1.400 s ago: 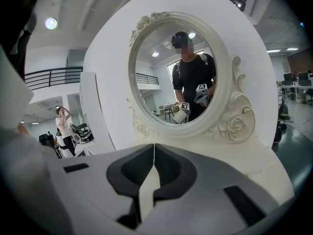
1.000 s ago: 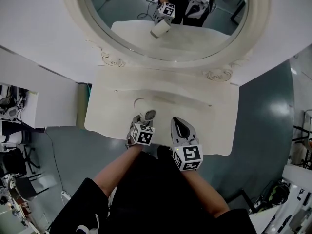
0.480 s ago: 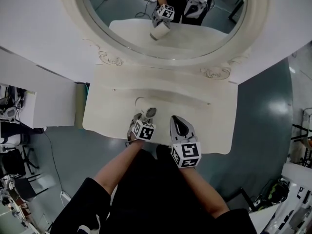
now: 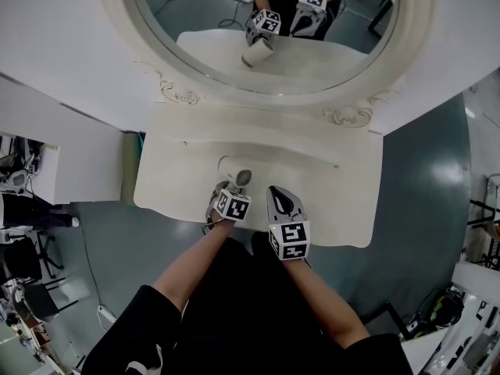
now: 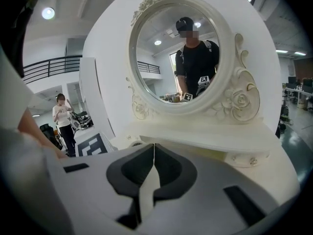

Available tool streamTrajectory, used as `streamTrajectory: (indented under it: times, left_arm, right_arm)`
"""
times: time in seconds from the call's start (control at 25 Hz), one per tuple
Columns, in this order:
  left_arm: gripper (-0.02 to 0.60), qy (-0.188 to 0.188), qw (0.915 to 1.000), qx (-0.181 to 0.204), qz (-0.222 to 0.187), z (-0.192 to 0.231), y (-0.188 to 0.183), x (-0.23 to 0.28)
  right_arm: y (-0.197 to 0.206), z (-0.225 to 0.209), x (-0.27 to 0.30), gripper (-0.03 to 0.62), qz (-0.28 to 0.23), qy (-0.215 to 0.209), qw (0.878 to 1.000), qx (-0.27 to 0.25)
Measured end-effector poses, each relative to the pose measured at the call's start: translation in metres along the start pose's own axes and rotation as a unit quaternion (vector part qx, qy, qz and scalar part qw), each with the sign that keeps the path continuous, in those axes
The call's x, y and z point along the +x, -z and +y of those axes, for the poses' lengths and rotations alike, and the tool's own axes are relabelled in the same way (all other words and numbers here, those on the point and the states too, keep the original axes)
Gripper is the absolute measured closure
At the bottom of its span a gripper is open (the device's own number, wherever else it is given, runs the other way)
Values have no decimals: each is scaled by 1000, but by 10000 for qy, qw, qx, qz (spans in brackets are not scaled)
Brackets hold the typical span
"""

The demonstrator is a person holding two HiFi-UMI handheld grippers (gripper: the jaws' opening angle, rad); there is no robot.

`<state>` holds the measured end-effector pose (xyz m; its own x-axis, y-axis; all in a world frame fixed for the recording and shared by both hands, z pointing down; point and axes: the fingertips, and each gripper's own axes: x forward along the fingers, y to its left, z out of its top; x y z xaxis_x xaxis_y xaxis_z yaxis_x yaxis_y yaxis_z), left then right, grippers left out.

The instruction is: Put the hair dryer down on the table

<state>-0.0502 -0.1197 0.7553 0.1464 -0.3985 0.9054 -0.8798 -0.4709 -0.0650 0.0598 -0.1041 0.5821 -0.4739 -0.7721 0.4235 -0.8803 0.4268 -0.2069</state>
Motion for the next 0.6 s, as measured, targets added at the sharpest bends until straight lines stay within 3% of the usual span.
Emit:
streamTrajectory:
  times: [0.36, 0.6]
  left_arm:
    - [400, 98, 9998, -162, 94, 3, 4, 9]
    - [393, 371, 9990, -203, 112, 0, 2, 13]
  right_arm:
    - [53, -3, 40, 576, 607, -99, 9980, -111]
    - [82, 0, 54, 576, 1070, -196, 9941, -50]
